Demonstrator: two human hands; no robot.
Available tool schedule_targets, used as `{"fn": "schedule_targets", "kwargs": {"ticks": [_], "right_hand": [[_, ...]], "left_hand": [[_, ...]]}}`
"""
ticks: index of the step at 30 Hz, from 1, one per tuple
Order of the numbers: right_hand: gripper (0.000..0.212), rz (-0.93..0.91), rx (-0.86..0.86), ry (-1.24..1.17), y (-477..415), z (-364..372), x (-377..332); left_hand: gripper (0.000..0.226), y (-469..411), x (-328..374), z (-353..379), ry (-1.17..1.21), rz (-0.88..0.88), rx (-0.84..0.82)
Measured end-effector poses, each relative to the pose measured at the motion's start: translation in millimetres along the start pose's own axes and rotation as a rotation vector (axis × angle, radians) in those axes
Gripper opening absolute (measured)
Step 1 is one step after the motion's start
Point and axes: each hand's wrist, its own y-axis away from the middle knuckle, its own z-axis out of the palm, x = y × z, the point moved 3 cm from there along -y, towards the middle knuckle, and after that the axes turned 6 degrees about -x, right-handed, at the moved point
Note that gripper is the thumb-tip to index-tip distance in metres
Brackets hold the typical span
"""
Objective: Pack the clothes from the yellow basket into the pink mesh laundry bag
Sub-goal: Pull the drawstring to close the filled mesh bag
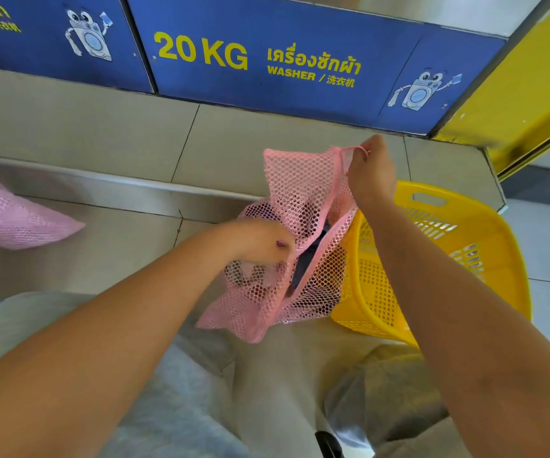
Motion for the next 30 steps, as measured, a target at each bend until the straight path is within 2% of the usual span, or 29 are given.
{"fn": "schedule_targets", "kwargs": {"ticks": [4, 6, 7, 9, 13, 15, 17, 20, 23, 25, 28, 30], "right_hand": [[0.018, -0.121, 0.014, -0.015, 18, 3, -4], [0.018, -0.214, 0.023, 0.010, 32, 5, -5], [0.018, -0.257, 0.019, 0.019, 40, 6, -5], [0.018, -0.315, -0.004, 0.035, 53, 7, -4], [0.017, -0.375, -0.080, 0.095, 72, 6, 0], [0.012, -0.406, -0.125, 0.174, 77, 6, 2], [0.008, -0.393, -0.220, 0.222, 79, 7, 4], [0.012, -0.317, -0.372, 0.231, 77, 6, 9], [0.018, -0.245, -0.293, 0.042, 70, -5, 8], [0.024, -0.260, -0.254, 0.033, 58, -8, 4], [0.049, -0.375, -0.497, 0.132, 45, 3, -10], [0.039, -0.404, -0.638, 0.099, 42, 11, -18]], "left_hand": [[0.015, 5, -3, -39, 0.300, -0.034, 0.778], [0.024, 6, -6, -48, 0.387, -0.081, 1.009], [0.032, 4, -6, -51, 0.395, -0.097, 1.054], [0.047, -2, -5, -54, 0.379, -0.134, 0.982], [0.067, -23, -2, -43, 0.308, -0.272, 0.599], [0.057, -29, -2, -36, 0.467, -0.214, 0.482], [0.035, -34, -2, -34, 0.670, -0.107, 0.437], [0.011, -33, -6, -38, 0.688, -0.042, 0.507], [0.008, -32, -10, -44, 0.607, 0.009, 0.639], [0.009, -28, -11, -45, 0.381, -0.022, 0.722], [0.014, -24, -7, -43, 0.120, 0.023, 0.793], [0.015, -21, -7, -41, 0.067, 0.066, 0.818]]}}
